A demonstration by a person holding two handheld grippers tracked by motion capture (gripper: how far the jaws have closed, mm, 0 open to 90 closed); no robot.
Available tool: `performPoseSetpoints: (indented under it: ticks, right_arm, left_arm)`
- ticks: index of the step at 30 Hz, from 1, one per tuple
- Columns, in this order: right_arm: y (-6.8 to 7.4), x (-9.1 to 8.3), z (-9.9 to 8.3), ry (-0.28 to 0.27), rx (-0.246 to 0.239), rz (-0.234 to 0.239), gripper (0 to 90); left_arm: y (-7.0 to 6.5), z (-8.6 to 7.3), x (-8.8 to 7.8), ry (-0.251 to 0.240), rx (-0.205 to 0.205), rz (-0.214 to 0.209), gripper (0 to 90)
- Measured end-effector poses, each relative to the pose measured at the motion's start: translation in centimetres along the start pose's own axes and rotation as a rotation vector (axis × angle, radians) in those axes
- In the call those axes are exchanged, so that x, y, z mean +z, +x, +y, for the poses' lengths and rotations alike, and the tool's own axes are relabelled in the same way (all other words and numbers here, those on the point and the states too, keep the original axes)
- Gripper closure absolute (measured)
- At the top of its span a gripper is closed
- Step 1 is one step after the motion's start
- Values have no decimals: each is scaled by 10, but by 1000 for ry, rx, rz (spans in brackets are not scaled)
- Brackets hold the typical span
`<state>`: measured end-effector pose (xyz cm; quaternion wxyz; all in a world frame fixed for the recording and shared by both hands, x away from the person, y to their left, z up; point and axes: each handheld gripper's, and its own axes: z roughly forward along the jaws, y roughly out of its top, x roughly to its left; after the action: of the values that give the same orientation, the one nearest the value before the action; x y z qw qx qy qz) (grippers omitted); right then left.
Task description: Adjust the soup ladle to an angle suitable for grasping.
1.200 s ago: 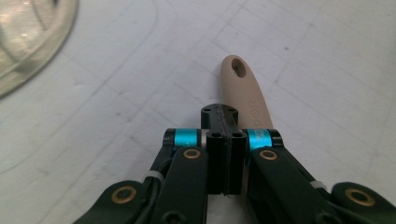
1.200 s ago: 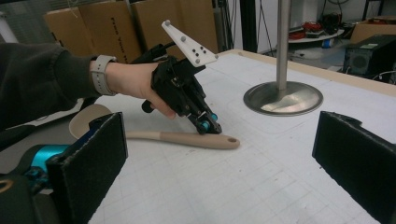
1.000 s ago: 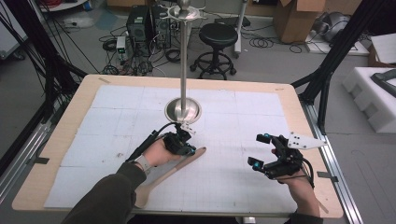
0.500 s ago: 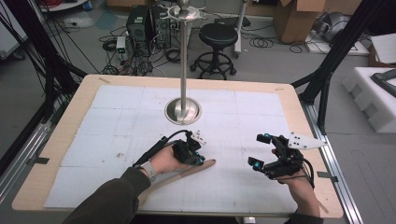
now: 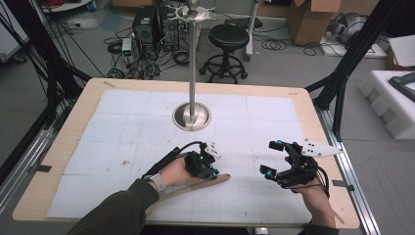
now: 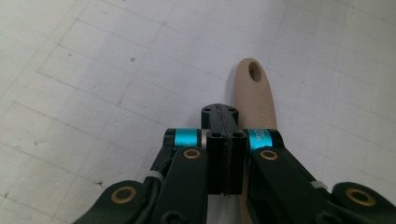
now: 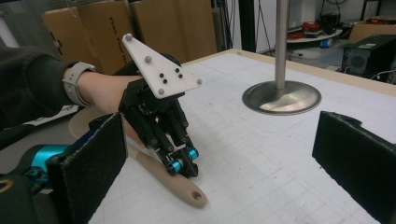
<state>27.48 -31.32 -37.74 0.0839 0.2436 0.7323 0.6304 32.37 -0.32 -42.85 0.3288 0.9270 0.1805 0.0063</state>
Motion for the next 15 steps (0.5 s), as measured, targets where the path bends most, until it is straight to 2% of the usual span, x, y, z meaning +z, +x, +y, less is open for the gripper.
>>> performPoseSetpoints:
  ticks: [4,6,11,15]
  right_arm:
    - [-1,0,0,1,-2,-3,22]
    - [-1,0,0,2,-3,-3,22]
    - [0,1,-1,7,0,-1,22]
    - [0,0,-1,7,-3,-2,22]
  left_arm:
    - [-4,1,-7,-17,4,16,885]
    - [-6,2,-13,-31,11,11,859]
    - [-17,1,-33,-64,56,-2,755]
    - [-24,-5,-46,-84,63,-6,699]
